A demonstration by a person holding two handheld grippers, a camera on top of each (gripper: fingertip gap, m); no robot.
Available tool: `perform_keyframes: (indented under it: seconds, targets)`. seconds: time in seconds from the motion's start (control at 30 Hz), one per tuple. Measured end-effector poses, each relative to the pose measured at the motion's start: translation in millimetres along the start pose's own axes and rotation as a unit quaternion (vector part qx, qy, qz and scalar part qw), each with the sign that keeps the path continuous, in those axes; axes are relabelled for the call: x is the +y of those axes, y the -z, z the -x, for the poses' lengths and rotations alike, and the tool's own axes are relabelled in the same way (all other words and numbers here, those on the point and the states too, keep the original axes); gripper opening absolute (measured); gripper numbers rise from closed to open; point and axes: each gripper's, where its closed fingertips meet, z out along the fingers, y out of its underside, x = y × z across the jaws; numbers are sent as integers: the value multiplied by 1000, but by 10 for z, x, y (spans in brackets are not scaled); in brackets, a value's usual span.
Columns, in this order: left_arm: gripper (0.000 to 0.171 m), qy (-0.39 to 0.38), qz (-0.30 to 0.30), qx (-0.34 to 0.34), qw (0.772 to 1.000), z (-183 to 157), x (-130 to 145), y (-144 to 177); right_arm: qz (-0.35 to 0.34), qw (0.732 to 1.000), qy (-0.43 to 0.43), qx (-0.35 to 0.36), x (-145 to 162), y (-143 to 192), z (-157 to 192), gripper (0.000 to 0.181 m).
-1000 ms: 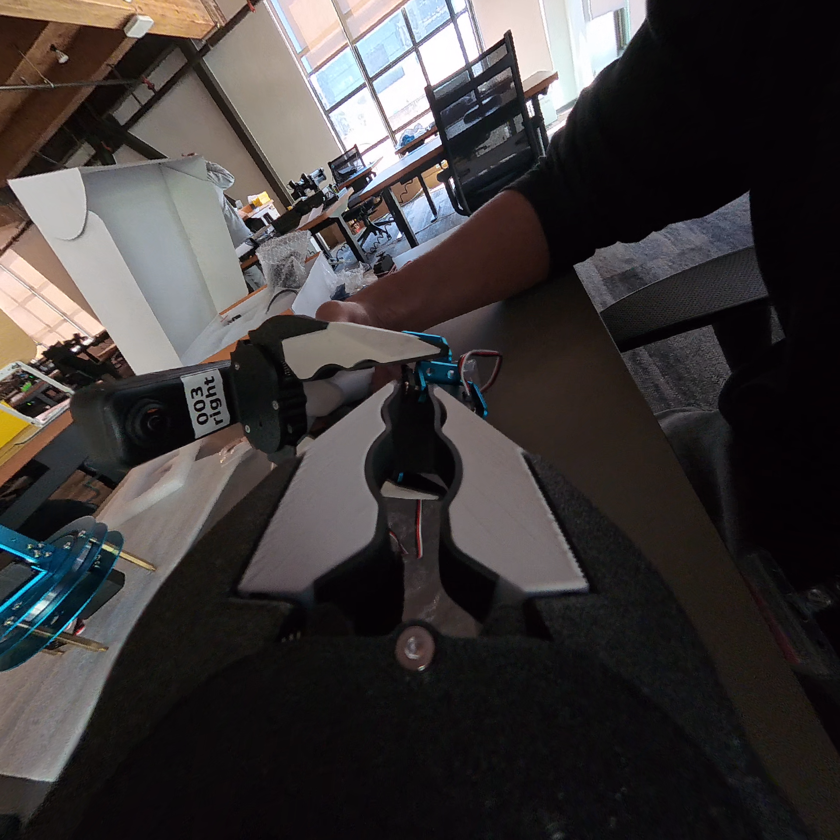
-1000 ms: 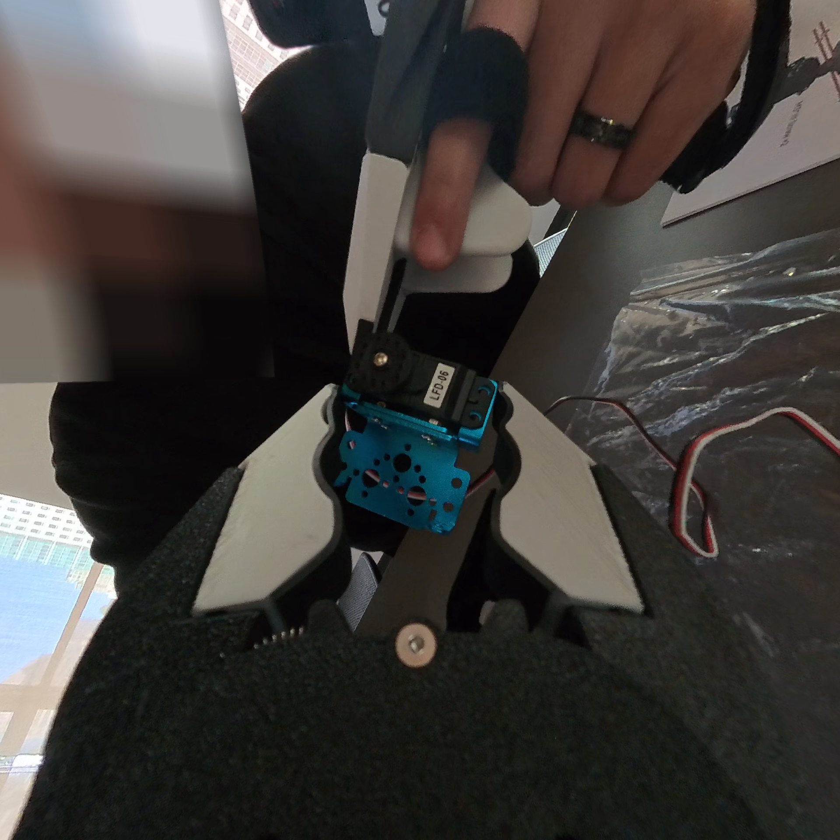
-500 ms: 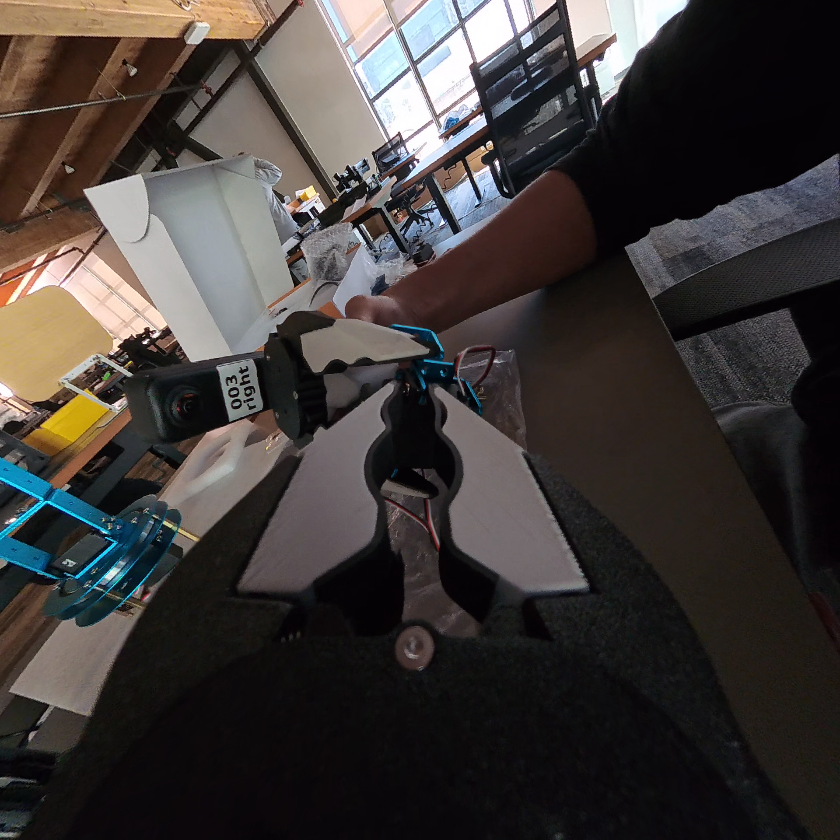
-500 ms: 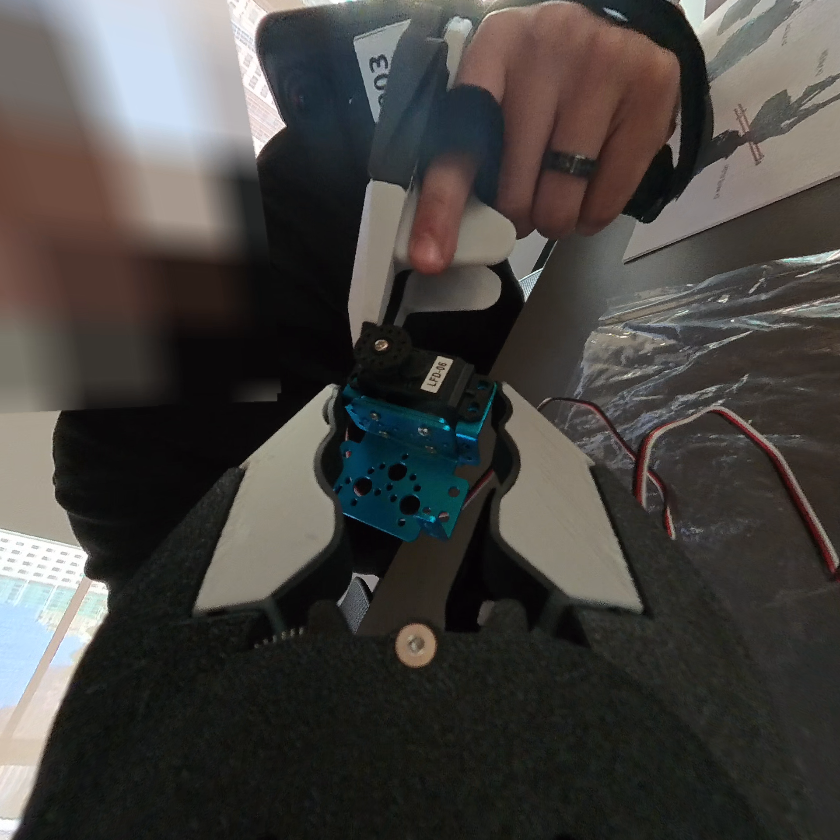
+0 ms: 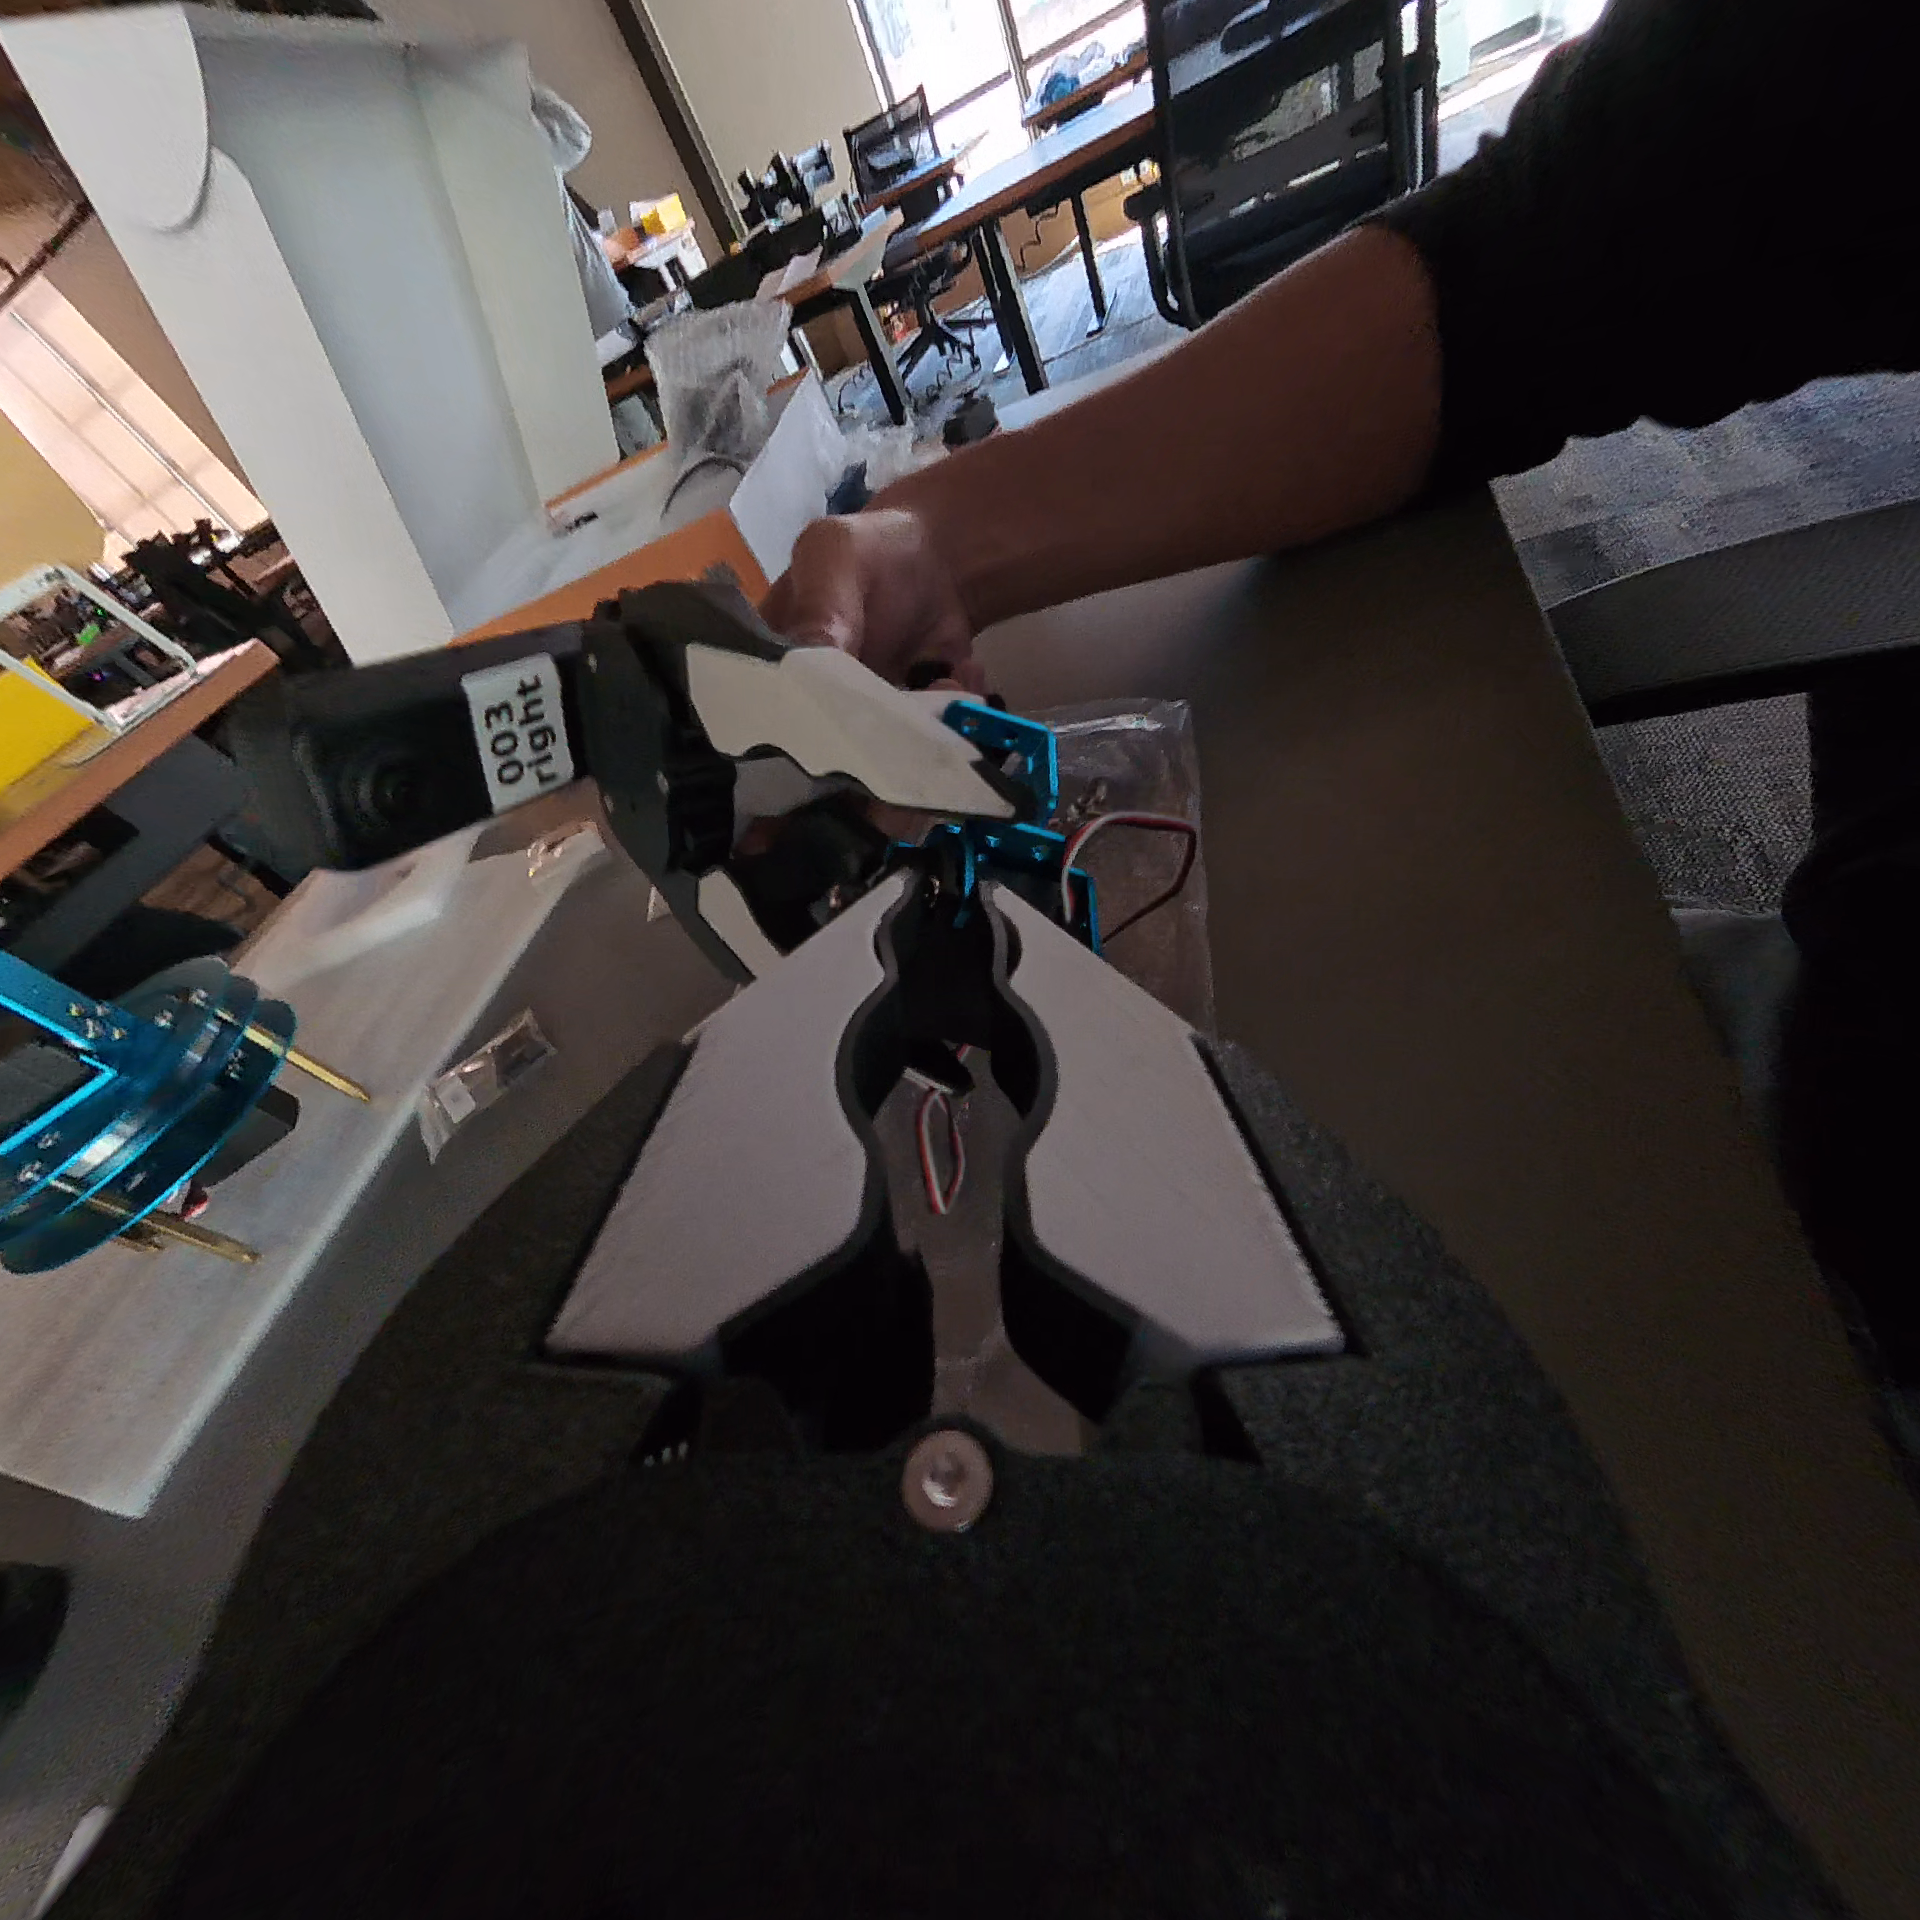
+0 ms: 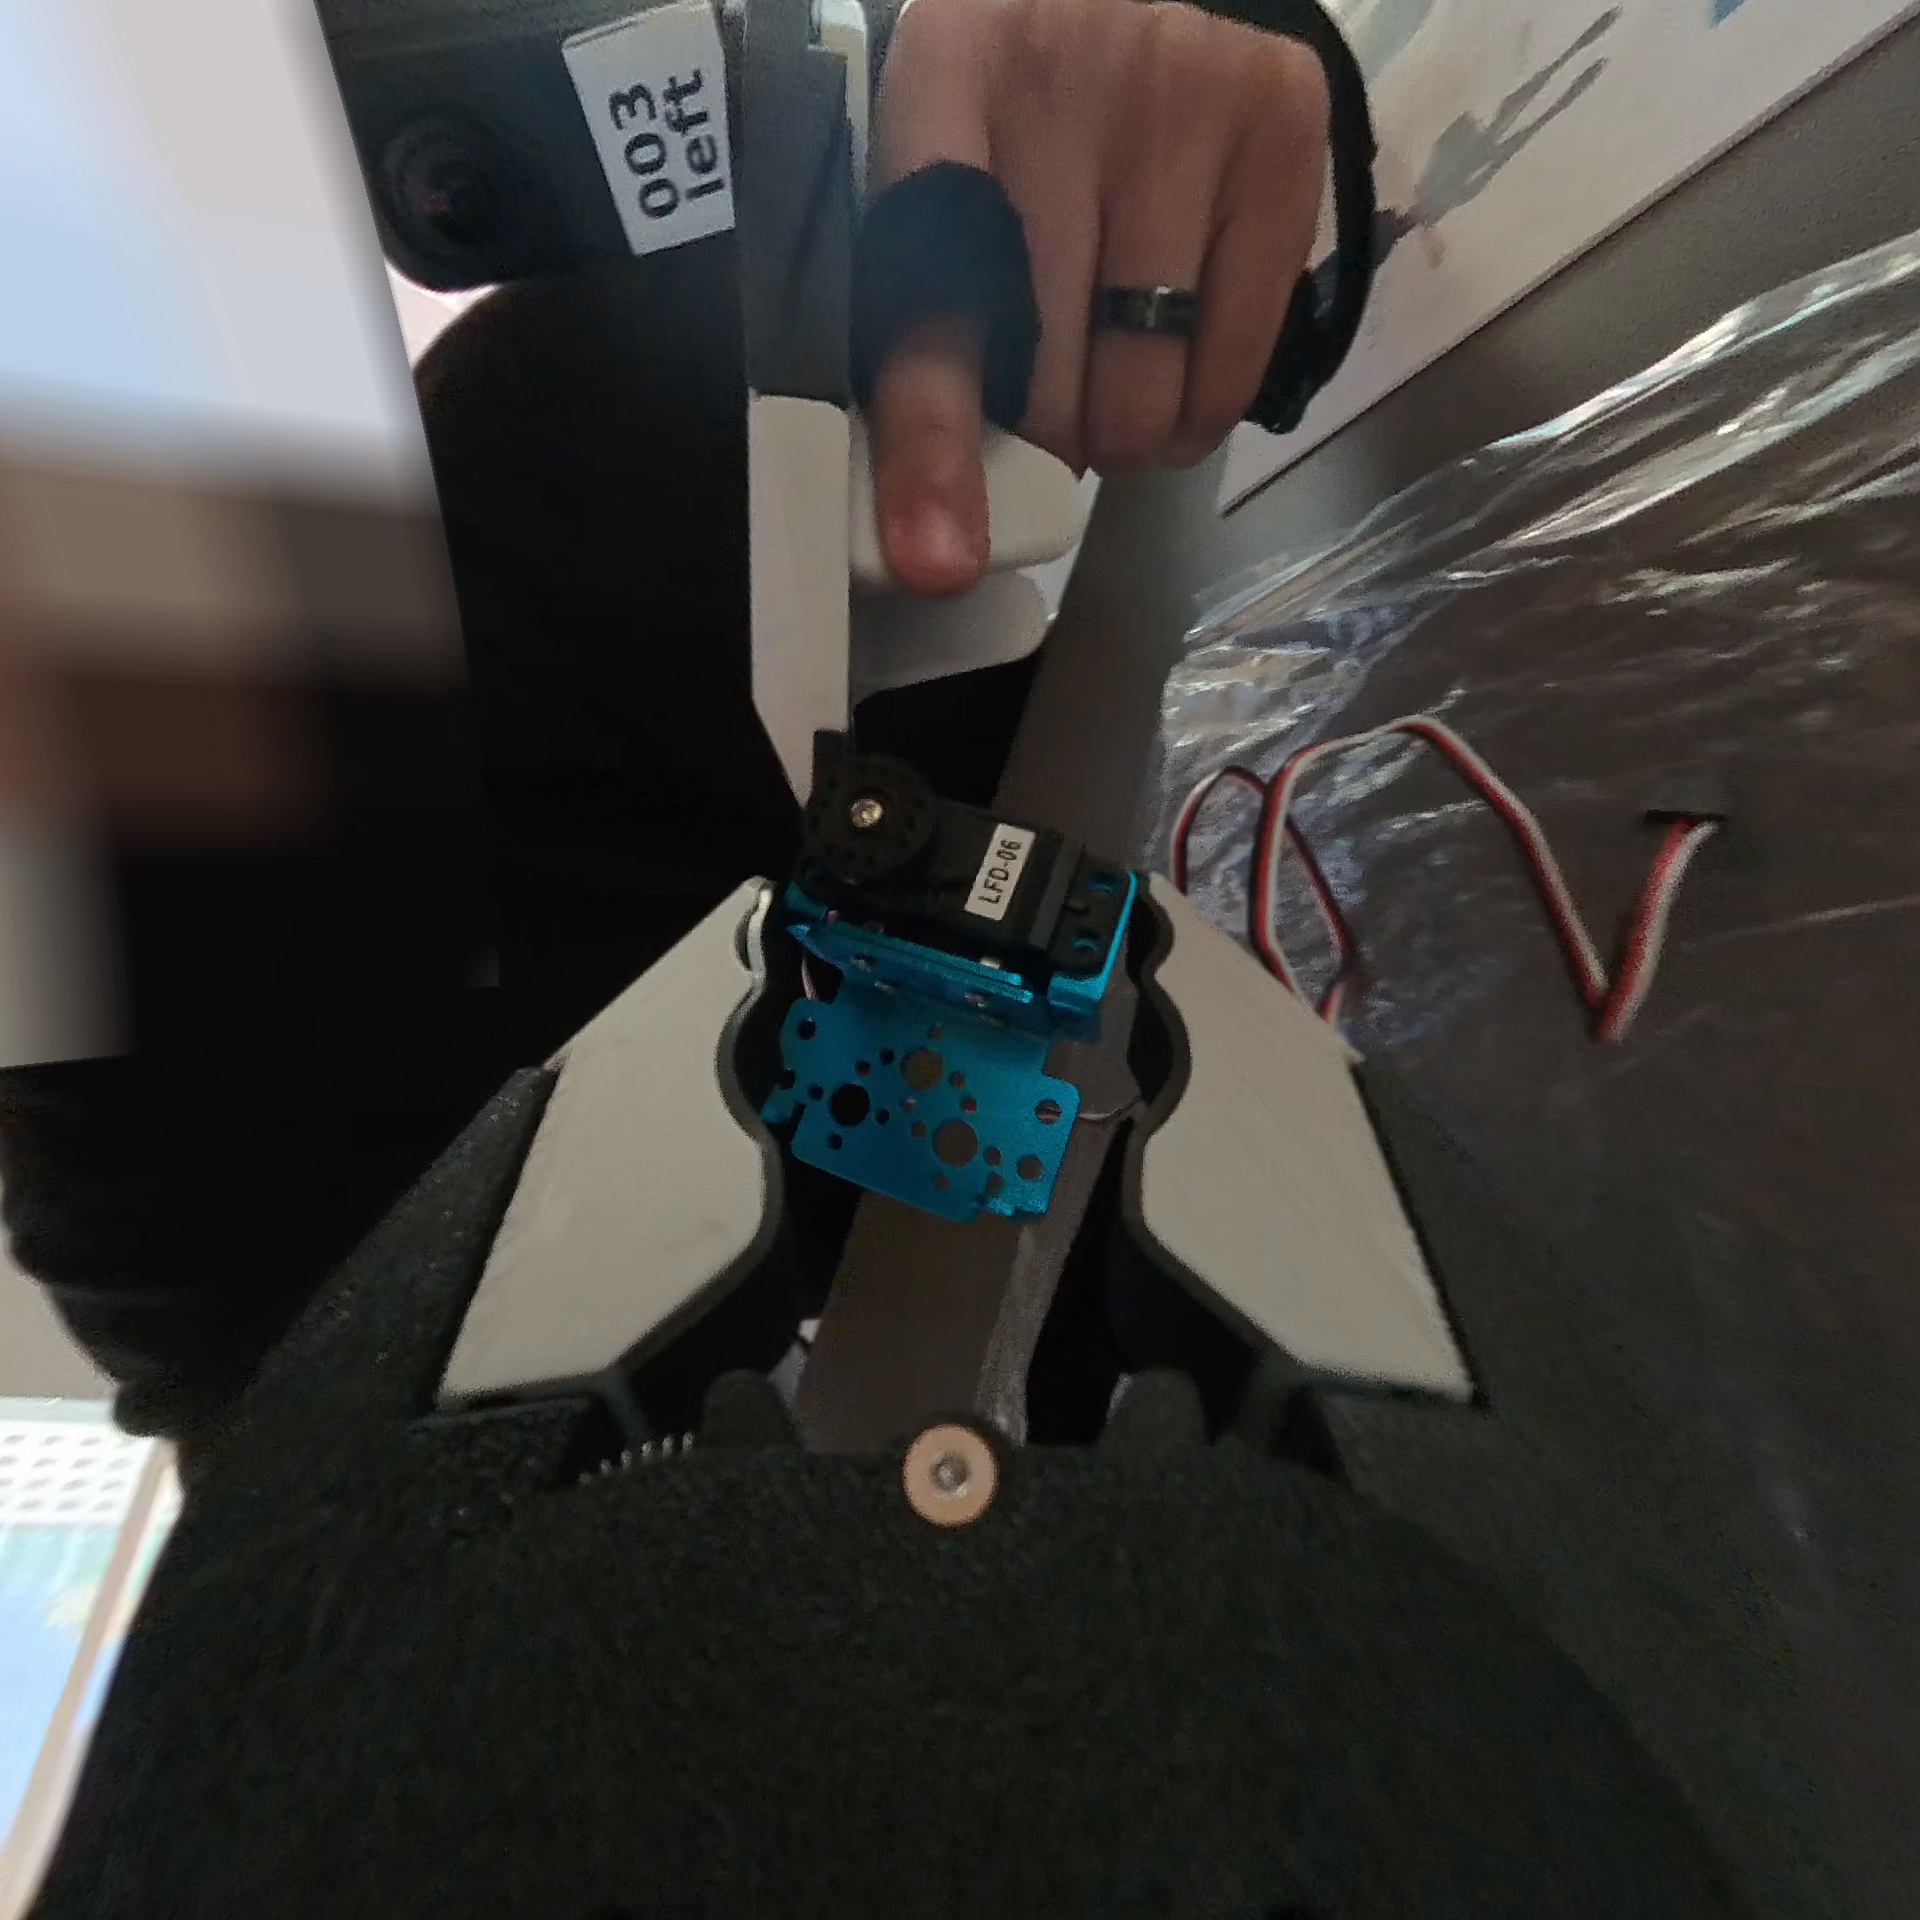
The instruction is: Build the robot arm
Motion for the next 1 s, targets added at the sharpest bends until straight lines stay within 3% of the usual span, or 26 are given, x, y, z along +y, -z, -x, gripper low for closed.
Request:
perform_keyframes:
  seconds: [0.17,0.23,0.33,0.4,0.57,0.8,0.87,1.0]
  targets:
    - [8,-8,31,13,999,-63,154,-65,-22,991,66,114,-60,172,-134,58]
    - [8,-10,35,18,999,-99,173,-81,-23,980,94,172,-68,269,-138,63]
    - [8,-10,47,19,999,-101,210,-90,3,956,157,246,-18,277,-44,48]
    - [8,1,52,22,998,-94,234,-87,26,925,226,305,28,226,-32,34]
    - [8,35,51,25,998,-40,257,-98,71,812,365,450,23,173,-120,12]
    - [8,40,54,24,997,-23,273,-110,107,748,415,506,-7,145,-124,5]
    - [8,39,56,21,997,-8,285,-114,111,750,405,512,-15,159,-136,5]
    - [8,33,58,32,997,-47,287,-114,117,782,373,486,21,133,-121,4]
